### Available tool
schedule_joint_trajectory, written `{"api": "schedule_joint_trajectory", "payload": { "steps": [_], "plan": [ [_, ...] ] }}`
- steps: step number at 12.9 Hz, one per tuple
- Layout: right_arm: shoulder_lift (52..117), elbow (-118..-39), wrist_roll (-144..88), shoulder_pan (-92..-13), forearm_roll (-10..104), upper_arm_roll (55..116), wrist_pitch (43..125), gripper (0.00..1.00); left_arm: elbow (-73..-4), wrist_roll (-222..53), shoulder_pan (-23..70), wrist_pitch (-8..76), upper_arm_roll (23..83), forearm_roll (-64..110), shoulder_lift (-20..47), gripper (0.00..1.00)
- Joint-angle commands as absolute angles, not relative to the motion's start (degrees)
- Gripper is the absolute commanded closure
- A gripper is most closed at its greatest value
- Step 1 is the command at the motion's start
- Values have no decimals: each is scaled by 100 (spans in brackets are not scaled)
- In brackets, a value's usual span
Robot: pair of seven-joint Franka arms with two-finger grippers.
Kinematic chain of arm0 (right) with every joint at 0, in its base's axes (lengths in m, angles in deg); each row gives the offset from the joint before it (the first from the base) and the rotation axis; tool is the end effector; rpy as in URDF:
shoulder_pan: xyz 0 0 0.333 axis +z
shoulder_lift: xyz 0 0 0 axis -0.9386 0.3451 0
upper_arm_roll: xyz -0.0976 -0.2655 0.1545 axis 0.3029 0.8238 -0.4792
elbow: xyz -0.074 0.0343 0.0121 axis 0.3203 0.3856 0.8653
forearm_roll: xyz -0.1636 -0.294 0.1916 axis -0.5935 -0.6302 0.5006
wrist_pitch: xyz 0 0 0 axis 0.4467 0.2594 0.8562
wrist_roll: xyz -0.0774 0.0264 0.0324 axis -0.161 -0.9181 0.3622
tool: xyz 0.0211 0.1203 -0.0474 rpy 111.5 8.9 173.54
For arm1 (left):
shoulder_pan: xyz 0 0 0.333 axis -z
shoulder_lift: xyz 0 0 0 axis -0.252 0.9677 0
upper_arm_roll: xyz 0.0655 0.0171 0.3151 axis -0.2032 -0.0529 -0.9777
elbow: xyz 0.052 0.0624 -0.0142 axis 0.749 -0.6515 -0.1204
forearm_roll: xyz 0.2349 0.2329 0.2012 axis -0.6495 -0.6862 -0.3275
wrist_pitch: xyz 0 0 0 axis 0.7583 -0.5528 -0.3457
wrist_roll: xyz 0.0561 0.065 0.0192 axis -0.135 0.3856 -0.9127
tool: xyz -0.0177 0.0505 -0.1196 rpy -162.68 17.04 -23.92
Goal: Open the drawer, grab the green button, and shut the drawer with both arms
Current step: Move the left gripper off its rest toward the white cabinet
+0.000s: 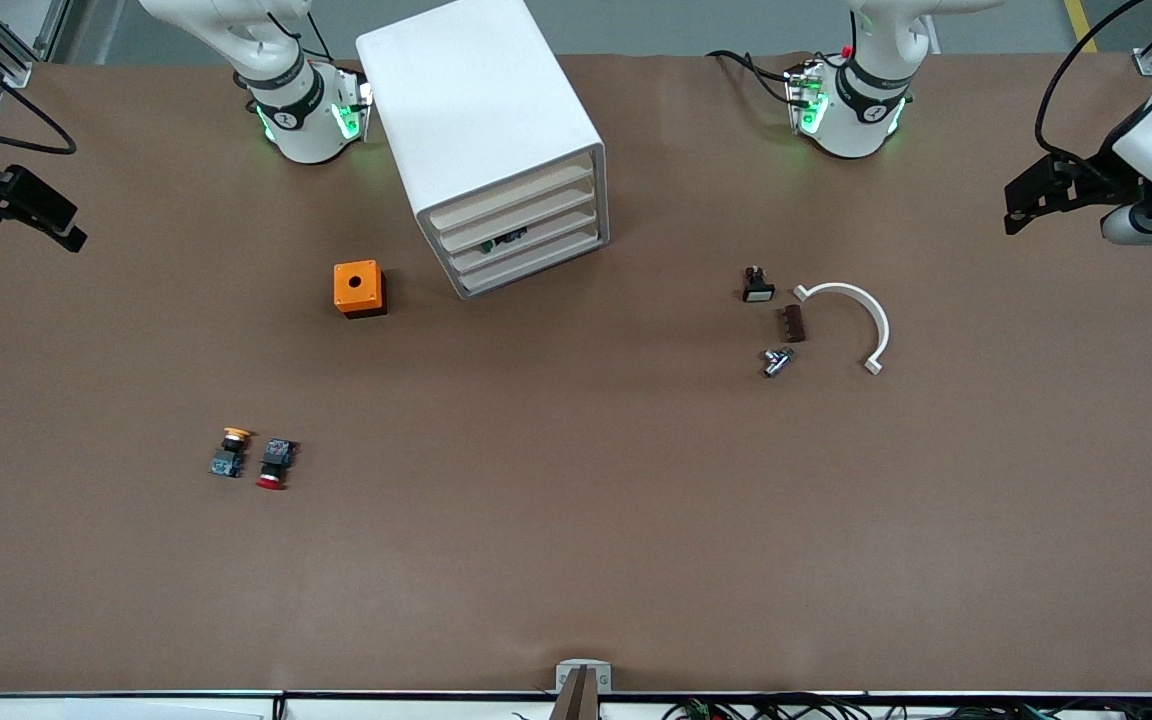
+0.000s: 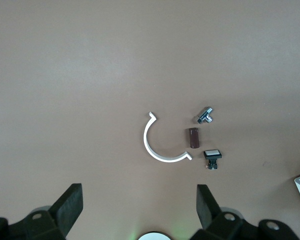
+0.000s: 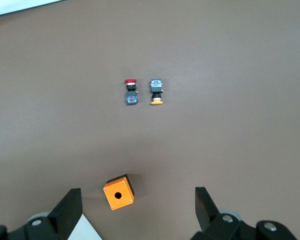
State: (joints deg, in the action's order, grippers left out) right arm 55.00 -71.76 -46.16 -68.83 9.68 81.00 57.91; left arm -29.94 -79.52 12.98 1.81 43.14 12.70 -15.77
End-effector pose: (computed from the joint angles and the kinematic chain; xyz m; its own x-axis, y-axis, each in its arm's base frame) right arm 0.5129 0.0012 0.6488 0.9724 -0.2250 0.0624 -0.2251 -0.9743 -0.0056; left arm 0.5150 -0.0579 0.6271 0.9956 -0.0851 -0.0389 -0.0865 -0.9956 -0.0351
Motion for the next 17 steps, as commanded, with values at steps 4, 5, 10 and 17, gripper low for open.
{"api": "schedule_joint_trajectory", "payload": {
  "steps": [4,5,10,17],
  "plan": [
    [5460,-7117,-4628,-6963,991,8079,5732,0,-2828,-7954,1275,50,4369,1141,-1528,0],
    [5451,-7117,-4628,-6963,991,8088,5723,0,-2801,-7919,1266,50,4369,1141,-1511,0],
    [5460,-7117,-4628,-6955,991,8079,5732,0,-2871,-8267,1301,50,4439,1211,-1037,0],
    [5460,-7117,-4637,-6955,991,8079,5723,0,-2757,-11895,1608,270,5441,1247,245,0]
  ]
}}
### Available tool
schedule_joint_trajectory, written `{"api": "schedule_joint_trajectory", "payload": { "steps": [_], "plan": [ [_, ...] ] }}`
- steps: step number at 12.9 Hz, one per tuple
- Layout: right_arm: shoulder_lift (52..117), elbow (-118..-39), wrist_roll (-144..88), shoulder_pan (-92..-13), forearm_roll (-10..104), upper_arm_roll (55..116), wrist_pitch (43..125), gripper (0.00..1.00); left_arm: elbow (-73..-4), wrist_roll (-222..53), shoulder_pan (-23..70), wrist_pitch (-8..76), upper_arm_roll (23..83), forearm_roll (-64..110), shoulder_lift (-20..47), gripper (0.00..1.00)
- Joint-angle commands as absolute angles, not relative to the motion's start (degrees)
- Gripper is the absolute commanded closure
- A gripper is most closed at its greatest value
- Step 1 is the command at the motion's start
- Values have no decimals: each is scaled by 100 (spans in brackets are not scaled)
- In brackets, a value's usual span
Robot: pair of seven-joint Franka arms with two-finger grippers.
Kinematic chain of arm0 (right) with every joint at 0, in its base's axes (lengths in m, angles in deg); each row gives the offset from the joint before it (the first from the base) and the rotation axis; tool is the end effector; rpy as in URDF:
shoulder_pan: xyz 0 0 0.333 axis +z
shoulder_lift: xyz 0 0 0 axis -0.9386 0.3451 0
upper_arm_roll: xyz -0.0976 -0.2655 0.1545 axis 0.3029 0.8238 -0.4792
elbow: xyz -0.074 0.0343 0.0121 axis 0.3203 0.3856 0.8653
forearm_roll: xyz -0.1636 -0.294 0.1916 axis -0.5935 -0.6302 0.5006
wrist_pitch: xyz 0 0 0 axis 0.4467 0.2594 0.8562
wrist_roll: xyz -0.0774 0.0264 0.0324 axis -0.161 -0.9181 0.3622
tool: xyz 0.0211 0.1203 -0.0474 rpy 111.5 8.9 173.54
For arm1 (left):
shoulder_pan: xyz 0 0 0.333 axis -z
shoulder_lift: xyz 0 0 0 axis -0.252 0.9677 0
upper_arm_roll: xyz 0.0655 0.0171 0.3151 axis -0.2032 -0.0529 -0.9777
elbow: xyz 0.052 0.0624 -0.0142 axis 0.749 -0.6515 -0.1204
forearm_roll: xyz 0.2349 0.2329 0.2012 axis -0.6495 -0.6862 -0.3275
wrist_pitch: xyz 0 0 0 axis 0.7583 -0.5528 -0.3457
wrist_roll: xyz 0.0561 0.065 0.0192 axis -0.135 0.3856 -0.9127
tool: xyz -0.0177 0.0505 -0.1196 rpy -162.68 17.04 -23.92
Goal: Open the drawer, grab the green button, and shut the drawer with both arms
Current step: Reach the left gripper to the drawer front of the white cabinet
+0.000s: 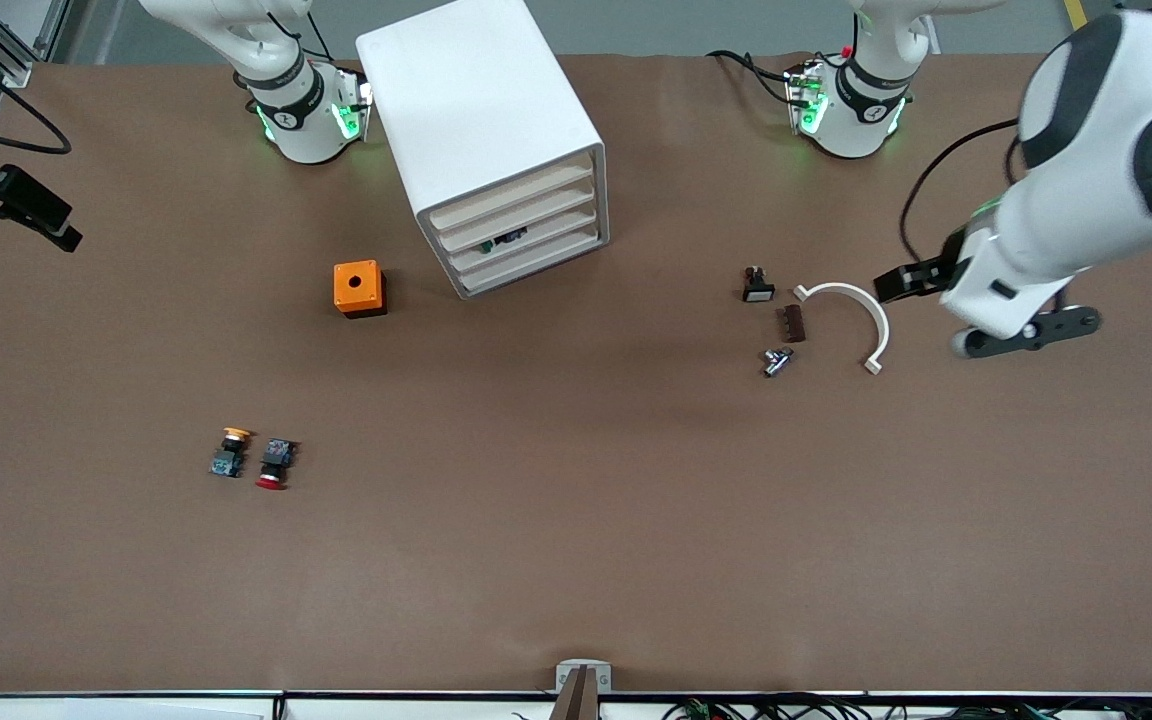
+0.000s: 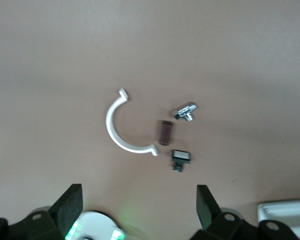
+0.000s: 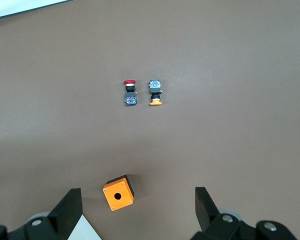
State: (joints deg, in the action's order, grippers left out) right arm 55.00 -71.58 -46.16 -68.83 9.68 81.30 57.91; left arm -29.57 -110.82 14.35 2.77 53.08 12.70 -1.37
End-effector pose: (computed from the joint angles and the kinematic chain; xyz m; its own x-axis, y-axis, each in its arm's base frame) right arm 0.5129 -0.0016 0.6502 0.9710 -0.2301 0.0653 -0.2302 -0.9731 -0.0069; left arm 0.5541 -0.1615 0.4977 0.9373 0.2598 -0.2324 0.2400 -0.9645 -0.1101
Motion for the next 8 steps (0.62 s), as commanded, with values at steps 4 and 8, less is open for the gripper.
{"api": "schedule_joint_trajectory", "payload": {
  "steps": [4,8],
  "plan": [
    [5451,-7117,-4637,-6955,991,8079,5723,0,-2502,-13180,2048,314,5450,1702,1001,0],
    [5460,-7126,-4646,-6946,991,8070,5723,0,-2371,-14813,2530,323,5450,2029,1801,0]
  ]
}}
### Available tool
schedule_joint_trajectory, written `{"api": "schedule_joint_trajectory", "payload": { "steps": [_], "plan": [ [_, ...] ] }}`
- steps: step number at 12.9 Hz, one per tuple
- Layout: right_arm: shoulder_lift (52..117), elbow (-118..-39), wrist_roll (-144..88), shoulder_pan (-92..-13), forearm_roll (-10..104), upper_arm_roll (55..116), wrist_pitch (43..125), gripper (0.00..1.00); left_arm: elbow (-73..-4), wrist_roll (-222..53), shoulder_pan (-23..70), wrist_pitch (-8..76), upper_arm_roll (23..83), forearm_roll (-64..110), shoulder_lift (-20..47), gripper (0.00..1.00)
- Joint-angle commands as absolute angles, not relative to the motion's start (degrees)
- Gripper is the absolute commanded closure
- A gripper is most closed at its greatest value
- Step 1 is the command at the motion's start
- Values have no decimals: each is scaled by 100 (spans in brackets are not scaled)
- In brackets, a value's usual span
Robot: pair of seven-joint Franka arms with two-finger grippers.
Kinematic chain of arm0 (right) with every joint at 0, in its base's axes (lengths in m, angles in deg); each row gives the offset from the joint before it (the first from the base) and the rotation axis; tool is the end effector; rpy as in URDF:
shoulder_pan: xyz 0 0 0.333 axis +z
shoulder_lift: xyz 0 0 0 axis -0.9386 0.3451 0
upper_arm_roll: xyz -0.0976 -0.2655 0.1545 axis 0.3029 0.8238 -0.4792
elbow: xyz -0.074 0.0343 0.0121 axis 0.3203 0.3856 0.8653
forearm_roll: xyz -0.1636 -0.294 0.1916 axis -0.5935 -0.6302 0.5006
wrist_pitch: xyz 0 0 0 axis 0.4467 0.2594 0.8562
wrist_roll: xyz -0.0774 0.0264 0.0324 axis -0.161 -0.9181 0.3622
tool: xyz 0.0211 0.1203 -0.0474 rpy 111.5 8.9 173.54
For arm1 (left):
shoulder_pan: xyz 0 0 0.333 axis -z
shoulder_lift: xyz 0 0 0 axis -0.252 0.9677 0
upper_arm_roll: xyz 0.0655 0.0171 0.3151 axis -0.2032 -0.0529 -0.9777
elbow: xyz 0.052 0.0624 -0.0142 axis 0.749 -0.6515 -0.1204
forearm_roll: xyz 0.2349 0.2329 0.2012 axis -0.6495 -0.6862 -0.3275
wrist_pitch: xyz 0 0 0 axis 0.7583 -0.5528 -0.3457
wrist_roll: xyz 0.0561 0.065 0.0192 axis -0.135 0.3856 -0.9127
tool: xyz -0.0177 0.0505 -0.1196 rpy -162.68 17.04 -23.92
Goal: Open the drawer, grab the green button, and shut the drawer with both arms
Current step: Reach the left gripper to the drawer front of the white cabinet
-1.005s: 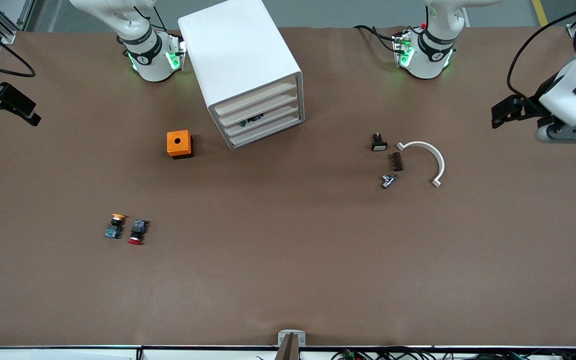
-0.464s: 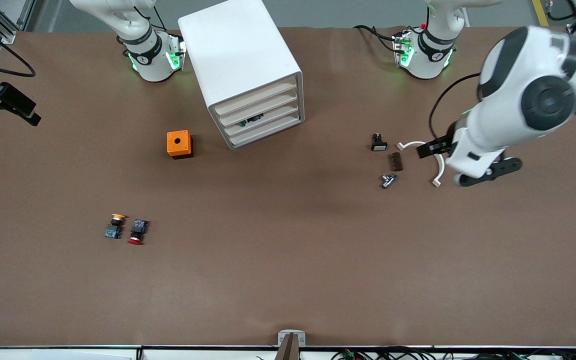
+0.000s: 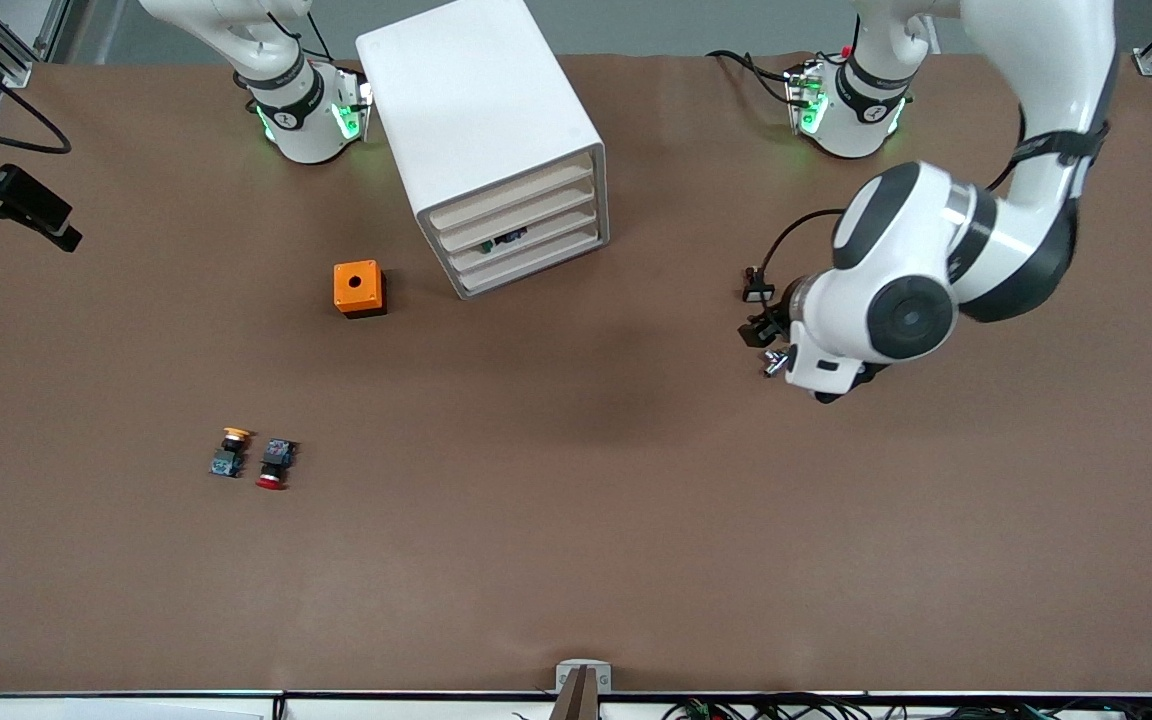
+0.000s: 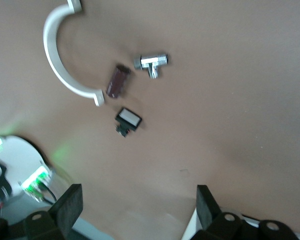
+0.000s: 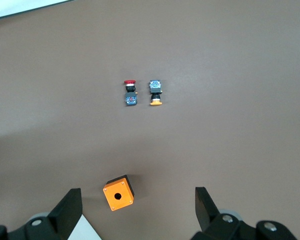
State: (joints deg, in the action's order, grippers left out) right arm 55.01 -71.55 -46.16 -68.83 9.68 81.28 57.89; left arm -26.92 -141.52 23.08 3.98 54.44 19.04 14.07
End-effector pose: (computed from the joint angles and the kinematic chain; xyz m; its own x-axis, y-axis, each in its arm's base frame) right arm 0.5130 -0.0014 0.6503 0.9711 -0.2298 0.0653 -0.2298 -0.9732 -0.0069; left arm 0.5490 -0.2758 0.3673 0.7050 0.5915 -0.3912 0.5204 -0.8063 -0.2812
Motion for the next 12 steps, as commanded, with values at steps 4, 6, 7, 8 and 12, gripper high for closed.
{"api": "schedule_joint_trajectory", "payload": {
  "steps": [4,6,7,8,12],
  "plan": [
    [5442,-7135,-4663,-6946,991,8070,5705,0,-2370,-17168,3049,323,5450,2467,2381,0],
    [5442,-7135,-4655,-6946,991,8070,5714,0,-2309,-18153,3286,323,5441,3054,2837,0],
    [5442,-7135,-4646,-6946,991,8070,5714,0,-2283,-18506,3384,349,5441,3362,3049,0],
    [5442,-7144,-4637,-6955,991,8070,5705,0,-2274,-18709,3480,471,5441,3617,3164,0],
    [5433,-7144,-4628,-6972,991,8097,5635,0,-2282,-19412,3736,587,5397,5049,3682,7]
  ]
}}
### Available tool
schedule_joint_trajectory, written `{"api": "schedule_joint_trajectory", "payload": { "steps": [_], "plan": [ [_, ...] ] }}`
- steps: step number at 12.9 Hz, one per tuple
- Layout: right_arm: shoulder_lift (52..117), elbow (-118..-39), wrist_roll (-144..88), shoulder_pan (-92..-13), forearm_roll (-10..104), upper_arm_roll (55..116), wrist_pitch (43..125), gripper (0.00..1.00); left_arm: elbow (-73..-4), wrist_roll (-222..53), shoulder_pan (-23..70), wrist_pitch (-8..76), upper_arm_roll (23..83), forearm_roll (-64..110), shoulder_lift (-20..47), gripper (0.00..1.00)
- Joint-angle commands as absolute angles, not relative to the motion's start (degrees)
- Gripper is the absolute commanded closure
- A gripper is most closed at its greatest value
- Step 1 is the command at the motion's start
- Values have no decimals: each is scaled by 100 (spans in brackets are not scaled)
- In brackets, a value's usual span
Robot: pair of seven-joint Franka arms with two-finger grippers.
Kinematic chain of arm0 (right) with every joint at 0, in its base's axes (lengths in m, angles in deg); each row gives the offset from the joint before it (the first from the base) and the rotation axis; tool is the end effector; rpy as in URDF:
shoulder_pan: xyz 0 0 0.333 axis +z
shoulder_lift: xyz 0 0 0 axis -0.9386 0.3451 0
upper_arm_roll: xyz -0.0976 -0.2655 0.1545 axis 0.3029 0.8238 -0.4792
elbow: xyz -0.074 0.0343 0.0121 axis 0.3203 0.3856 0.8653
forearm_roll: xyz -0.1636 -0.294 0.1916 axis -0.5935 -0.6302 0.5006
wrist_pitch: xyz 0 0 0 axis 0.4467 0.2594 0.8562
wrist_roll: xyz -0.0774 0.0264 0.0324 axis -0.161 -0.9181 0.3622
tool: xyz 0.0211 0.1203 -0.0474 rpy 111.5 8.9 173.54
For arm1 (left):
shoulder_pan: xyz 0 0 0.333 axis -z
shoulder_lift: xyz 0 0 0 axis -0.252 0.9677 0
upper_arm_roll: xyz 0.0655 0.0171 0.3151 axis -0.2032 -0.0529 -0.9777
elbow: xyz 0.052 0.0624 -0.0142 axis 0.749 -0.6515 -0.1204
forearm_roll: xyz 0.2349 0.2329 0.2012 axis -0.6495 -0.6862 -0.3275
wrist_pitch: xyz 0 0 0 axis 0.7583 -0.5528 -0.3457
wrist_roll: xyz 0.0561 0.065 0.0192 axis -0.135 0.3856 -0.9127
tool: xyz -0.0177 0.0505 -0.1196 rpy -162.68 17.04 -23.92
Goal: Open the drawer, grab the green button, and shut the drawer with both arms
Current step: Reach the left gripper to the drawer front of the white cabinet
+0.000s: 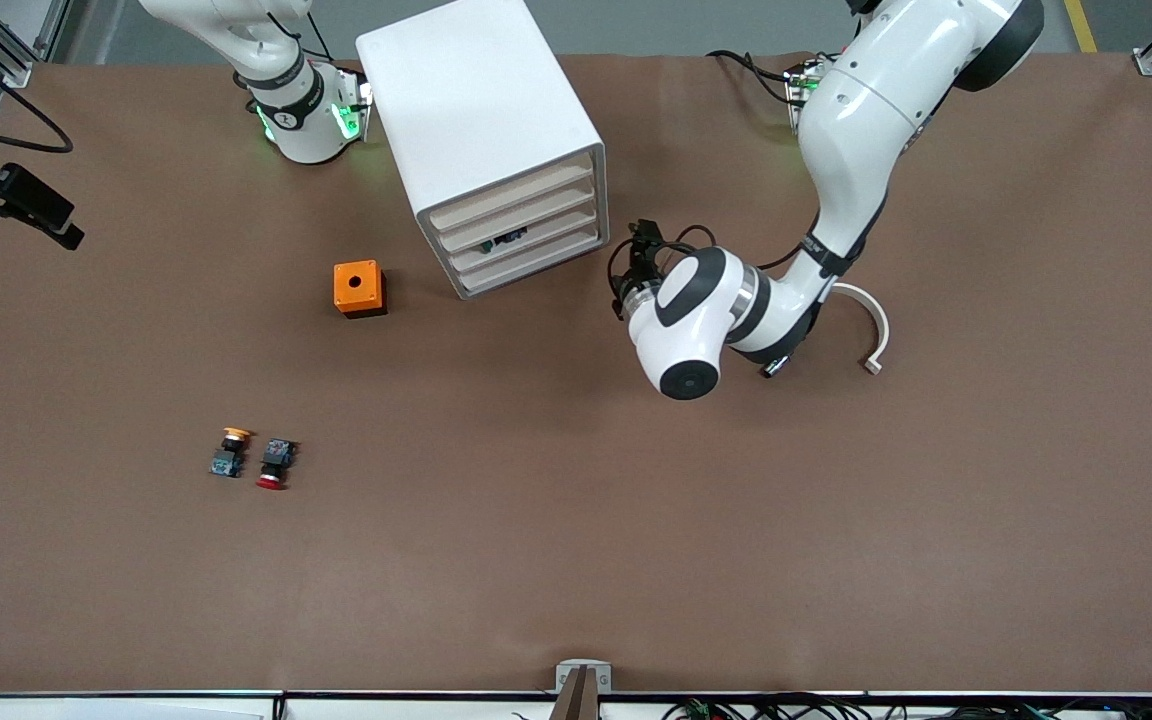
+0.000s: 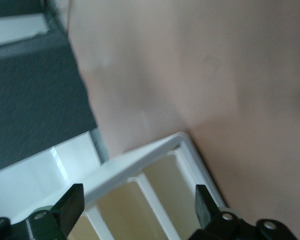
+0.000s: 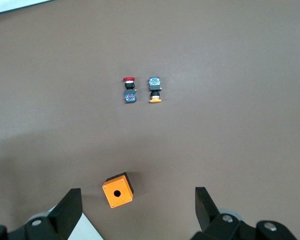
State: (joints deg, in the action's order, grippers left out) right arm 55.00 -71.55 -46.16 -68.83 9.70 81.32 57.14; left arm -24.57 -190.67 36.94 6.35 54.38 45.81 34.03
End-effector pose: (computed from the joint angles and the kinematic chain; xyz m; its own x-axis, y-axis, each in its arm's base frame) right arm 0.5113 -0.0018 0.6492 0.9716 -0.2305 0.0527 -0.2306 -0.9730 -0.0043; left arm 0.4429 -0.4494 0.2056 -0.0551 0.9498 -0.3081 0.5419 -0.2307 -0.8081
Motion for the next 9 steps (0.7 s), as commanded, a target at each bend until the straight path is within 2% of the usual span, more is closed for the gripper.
{"api": "schedule_joint_trajectory", "payload": {
  "steps": [1,4,6,9],
  "plan": [
    [5433,-7135,-4628,-6972,991,8097,5626,0,-2282,-19623,3736,630,5389,5314,3840,9],
    [5451,-7135,-4628,-6972,982,8088,5626,0,-2274,-20169,3753,841,5380,6009,4228,17],
    [5460,-7135,-4628,-6963,982,8088,5661,0,-2282,-20398,3955,841,5371,6168,4307,28],
    [5451,-7135,-4646,-6963,991,8088,5618,0,-2282,-20776,4131,841,5380,6274,4439,32]
  ]
}}
